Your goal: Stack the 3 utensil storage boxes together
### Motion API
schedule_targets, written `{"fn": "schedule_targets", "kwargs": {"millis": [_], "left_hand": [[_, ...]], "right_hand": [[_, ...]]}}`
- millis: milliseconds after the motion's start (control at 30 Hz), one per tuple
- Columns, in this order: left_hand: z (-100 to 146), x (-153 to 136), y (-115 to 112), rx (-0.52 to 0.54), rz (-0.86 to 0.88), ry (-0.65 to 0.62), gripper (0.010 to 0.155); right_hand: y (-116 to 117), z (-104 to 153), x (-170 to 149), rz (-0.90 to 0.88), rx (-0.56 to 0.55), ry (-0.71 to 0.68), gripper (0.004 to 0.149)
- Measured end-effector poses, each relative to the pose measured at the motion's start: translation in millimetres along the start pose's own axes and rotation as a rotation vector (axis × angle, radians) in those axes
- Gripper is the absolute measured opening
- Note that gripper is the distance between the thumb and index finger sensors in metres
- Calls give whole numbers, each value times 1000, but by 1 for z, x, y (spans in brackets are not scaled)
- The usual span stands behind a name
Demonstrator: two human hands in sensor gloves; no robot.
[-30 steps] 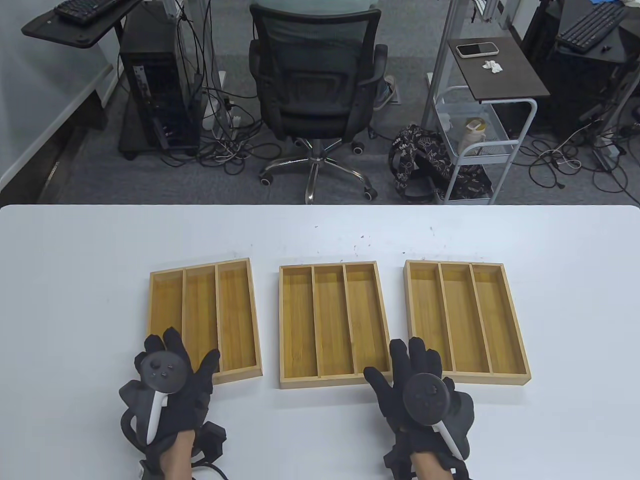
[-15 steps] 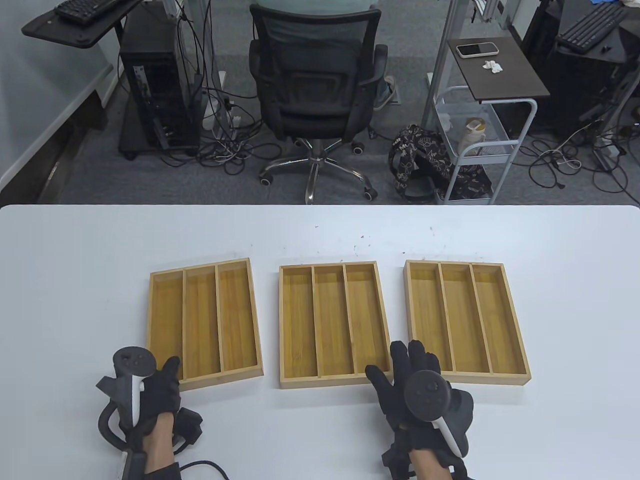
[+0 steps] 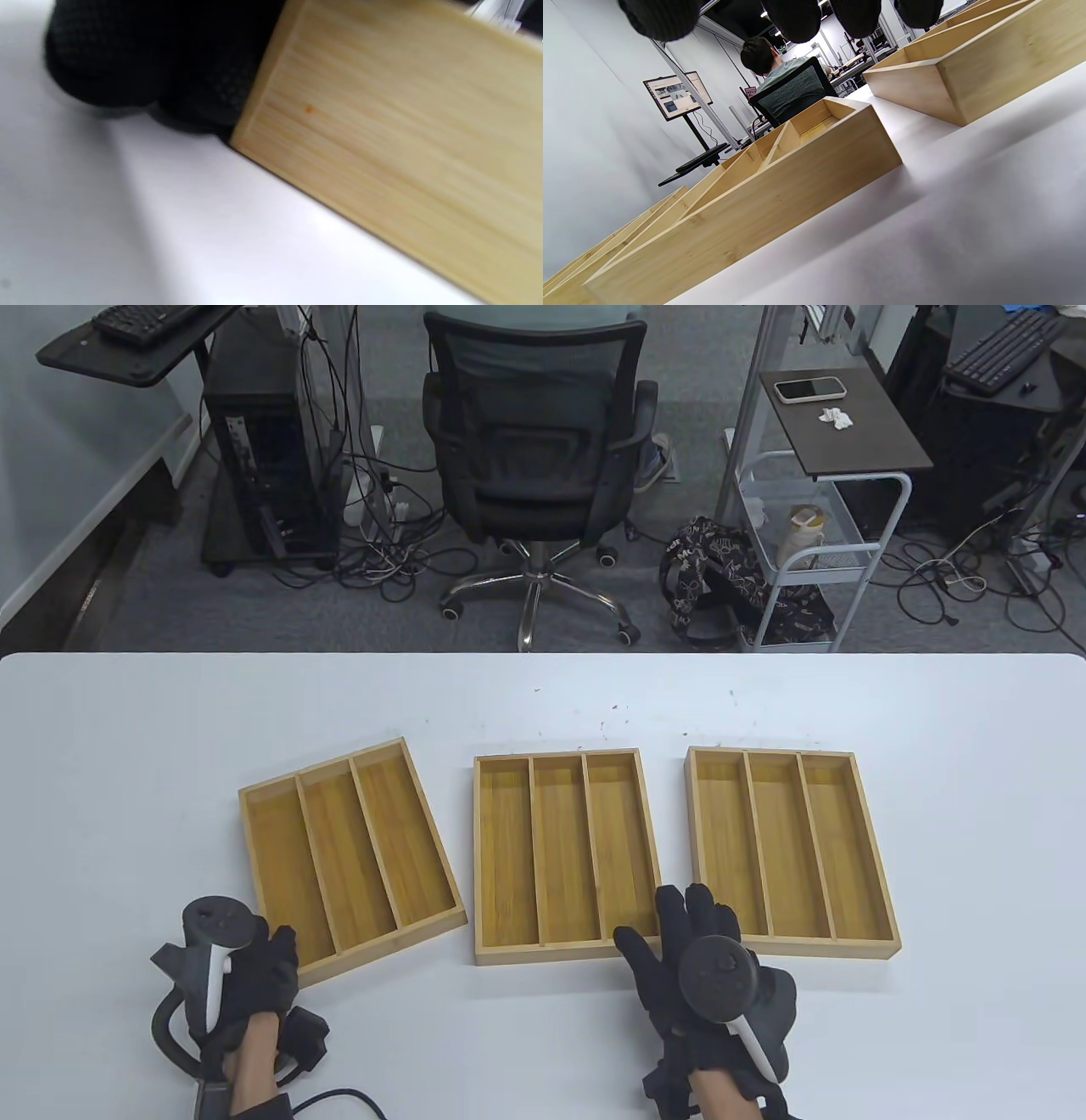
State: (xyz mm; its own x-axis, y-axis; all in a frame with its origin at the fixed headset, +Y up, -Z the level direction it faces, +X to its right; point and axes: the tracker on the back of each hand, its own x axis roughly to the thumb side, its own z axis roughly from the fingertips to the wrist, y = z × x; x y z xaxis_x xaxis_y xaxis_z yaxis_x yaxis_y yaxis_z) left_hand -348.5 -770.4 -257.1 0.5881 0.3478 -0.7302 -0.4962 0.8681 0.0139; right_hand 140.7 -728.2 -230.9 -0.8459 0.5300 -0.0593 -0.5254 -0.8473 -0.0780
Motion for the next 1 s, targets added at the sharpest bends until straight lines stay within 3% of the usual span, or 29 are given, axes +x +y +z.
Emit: {"fn": "schedule_targets", "kwargs": {"millis": [200, 400, 700, 800, 900, 1000], "left_hand": [[19, 7, 19, 79, 103, -79, 44], [59, 31, 35, 178, 114, -258, 38], [134, 75, 25, 263, 0, -498, 40], [151, 85, 17, 280, -50, -551, 39], [160, 90, 14, 287, -77, -573, 39], [161, 90, 13, 285, -81, -581, 39]], "right_hand": [[0, 2, 7, -37, 0, -26, 76], [-4, 8, 23, -91, -45, -78, 79], [-4, 23, 45, -171, -27, -119, 87], [1, 23, 48, -123, -29, -68, 82], [5, 21, 50, -29, -66, -21, 64], [11, 17, 49, -47, -49, -12, 52]]}}
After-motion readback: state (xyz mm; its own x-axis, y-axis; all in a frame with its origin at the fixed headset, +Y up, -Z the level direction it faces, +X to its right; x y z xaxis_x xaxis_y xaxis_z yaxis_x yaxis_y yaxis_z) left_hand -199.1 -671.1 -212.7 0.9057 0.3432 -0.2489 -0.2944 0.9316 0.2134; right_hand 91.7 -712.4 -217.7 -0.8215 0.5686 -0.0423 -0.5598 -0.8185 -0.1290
